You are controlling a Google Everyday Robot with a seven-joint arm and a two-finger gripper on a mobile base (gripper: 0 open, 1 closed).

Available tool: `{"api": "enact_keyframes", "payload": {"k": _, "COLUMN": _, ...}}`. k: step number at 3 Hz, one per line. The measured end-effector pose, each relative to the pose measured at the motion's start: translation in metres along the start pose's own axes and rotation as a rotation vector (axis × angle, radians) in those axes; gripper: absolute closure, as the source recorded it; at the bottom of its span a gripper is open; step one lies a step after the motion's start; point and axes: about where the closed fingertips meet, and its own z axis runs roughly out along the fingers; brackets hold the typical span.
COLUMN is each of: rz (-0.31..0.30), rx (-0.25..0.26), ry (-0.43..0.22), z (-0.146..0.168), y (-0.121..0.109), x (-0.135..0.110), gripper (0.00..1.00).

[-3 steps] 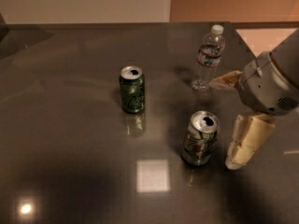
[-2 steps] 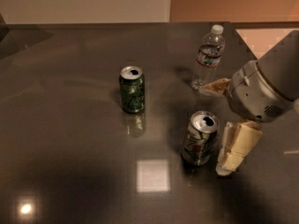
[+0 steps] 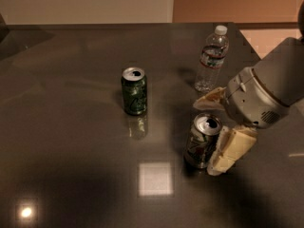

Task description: Move 7up can near green can

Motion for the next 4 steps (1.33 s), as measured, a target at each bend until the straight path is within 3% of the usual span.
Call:
{"api": "enact_keyframes", "payload": {"k": 2, "rz": 0.011, "rx": 0.009, "ry": 0.007, "z": -0.005, "y": -0.009, "x": -0.004, "gripper": 0.64}}
{"api": "enact_keyframes", "payload": {"k": 3, "rz": 0.021, "rx": 0.021, "ry": 0.009, "z": -0.008, "y": -0.027, "x": -0.018, "gripper": 0.87}}
{"api": "enact_keyframes", "payload": {"k": 4, "rz": 0.026, "rx": 0.033, "ry": -0.004, "z": -0.003, "y": -0.051, "x": -0.037, "gripper": 1.0}}
